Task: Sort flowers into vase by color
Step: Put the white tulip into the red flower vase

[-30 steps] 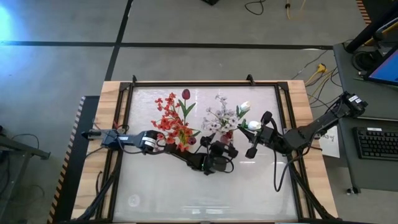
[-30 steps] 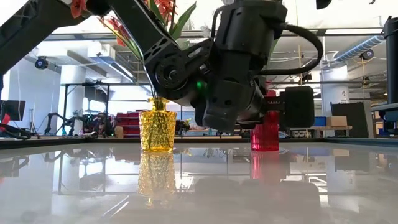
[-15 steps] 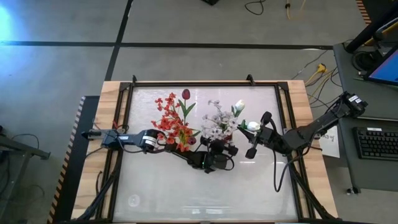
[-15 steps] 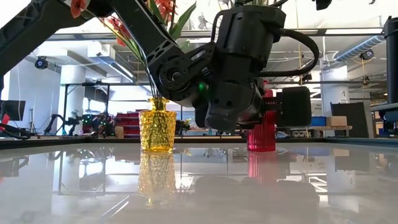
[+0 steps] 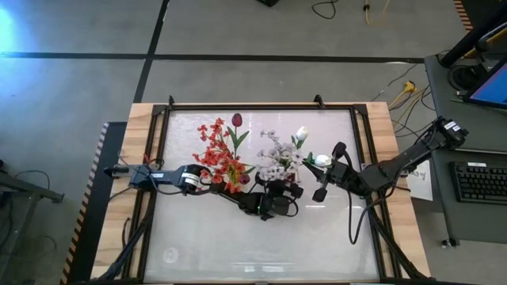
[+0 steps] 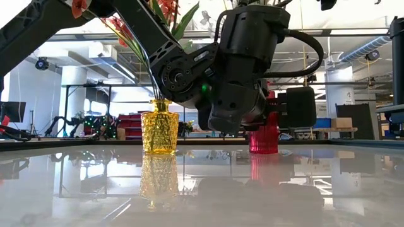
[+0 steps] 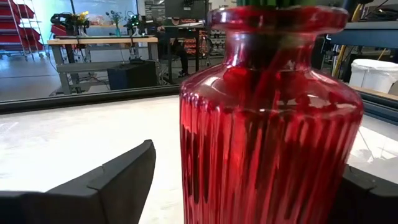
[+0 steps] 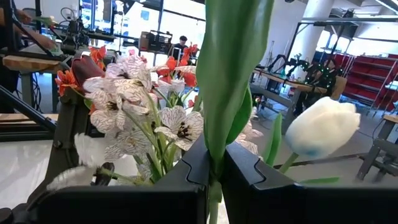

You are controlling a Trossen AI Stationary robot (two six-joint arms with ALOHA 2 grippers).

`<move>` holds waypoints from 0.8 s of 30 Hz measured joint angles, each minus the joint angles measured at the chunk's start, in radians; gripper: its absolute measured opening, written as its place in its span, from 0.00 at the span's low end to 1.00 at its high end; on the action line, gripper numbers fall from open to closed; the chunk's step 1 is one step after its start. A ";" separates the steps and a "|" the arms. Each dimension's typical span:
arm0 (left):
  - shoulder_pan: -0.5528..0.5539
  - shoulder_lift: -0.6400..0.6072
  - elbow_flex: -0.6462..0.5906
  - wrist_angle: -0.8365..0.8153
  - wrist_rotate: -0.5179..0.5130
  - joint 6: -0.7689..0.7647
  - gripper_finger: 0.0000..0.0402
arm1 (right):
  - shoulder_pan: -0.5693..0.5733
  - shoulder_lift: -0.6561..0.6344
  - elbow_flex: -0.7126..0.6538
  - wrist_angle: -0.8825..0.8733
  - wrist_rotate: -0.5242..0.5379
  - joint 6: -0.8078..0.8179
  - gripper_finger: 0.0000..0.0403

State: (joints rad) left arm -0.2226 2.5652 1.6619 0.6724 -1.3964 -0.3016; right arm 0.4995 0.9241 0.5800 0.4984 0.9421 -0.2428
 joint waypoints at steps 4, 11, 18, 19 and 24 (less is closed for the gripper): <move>0.000 0.000 0.000 0.000 0.000 0.000 0.78 | 0.000 0.000 0.000 0.000 0.000 0.003 0.04; 0.000 0.000 0.000 0.000 0.001 0.000 0.77 | 0.000 0.000 0.000 0.001 -0.003 0.024 0.04; 0.000 0.000 0.000 0.000 0.034 -0.008 0.77 | -0.018 0.000 0.000 0.006 -0.053 0.040 0.04; 0.000 0.000 0.000 0.000 0.034 -0.010 0.77 | -0.022 0.001 0.000 0.007 -0.056 0.042 0.04; -0.001 0.000 0.000 0.000 0.034 -0.014 0.77 | -0.037 0.001 0.000 0.006 -0.071 0.041 0.04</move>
State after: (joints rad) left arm -0.2234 2.5655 1.6619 0.6720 -1.3621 -0.3161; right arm 0.4622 0.9249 0.5800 0.5041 0.8707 -0.2014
